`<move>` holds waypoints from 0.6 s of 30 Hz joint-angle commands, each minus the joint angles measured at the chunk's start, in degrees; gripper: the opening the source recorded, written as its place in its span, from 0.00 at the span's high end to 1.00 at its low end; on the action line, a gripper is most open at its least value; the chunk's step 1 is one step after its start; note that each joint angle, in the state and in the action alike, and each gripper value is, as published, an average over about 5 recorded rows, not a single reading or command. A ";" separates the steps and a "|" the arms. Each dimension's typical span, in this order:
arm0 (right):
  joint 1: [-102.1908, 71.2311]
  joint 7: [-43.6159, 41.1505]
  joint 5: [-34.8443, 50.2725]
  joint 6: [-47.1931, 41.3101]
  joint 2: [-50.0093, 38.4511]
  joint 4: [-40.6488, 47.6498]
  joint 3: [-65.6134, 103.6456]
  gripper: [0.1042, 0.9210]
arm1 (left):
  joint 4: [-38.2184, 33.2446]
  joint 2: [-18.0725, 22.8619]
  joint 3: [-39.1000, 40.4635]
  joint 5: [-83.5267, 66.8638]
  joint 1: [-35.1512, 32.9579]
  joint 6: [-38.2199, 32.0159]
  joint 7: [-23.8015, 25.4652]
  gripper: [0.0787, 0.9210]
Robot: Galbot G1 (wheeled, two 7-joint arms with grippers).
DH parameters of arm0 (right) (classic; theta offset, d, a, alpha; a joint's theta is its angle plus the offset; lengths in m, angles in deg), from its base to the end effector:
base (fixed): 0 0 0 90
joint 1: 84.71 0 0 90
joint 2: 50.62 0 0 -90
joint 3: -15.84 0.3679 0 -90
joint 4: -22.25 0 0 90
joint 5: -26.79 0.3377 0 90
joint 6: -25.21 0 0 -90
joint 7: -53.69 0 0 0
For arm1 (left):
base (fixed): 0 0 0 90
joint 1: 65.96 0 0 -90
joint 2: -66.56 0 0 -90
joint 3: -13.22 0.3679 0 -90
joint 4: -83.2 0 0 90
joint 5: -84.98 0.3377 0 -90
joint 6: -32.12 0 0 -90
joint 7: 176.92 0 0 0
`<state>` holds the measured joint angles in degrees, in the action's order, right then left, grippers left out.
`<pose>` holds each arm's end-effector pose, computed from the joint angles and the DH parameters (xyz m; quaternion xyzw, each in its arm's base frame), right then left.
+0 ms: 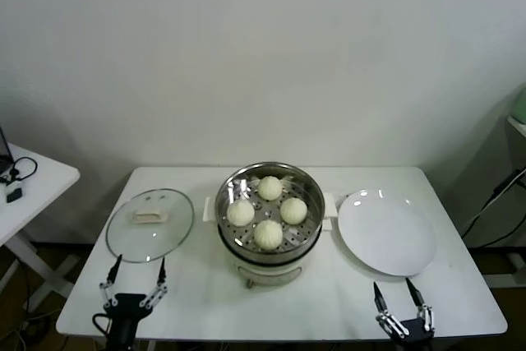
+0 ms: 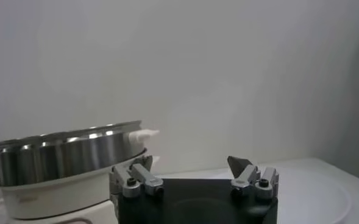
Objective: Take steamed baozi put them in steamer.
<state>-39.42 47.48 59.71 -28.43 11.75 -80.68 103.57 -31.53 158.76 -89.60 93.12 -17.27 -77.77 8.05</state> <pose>0.0473 -0.1240 -0.4197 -0.0787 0.9932 0.0835 0.0194 0.0734 0.0593 -0.3695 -0.0293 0.9911 0.1296 0.0131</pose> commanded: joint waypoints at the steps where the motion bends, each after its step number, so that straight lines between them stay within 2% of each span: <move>1: -1.37 0.96 -1.11 1.02 0.69 0.03 -0.76 0.12 | -0.05 2.80 0.10 -0.05 0.00 -0.02 0.00 0.12; 18: -1.48 1.14 -1.62 0.97 0.67 0.24 -1.28 0.12 | -0.02 2.80 0.56 -0.08 -0.19 -0.11 -0.20 0.12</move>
<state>-40.64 48.39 58.45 -27.66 12.20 -80.48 102.56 -31.56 158.76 -89.09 93.07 -17.36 -77.93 7.93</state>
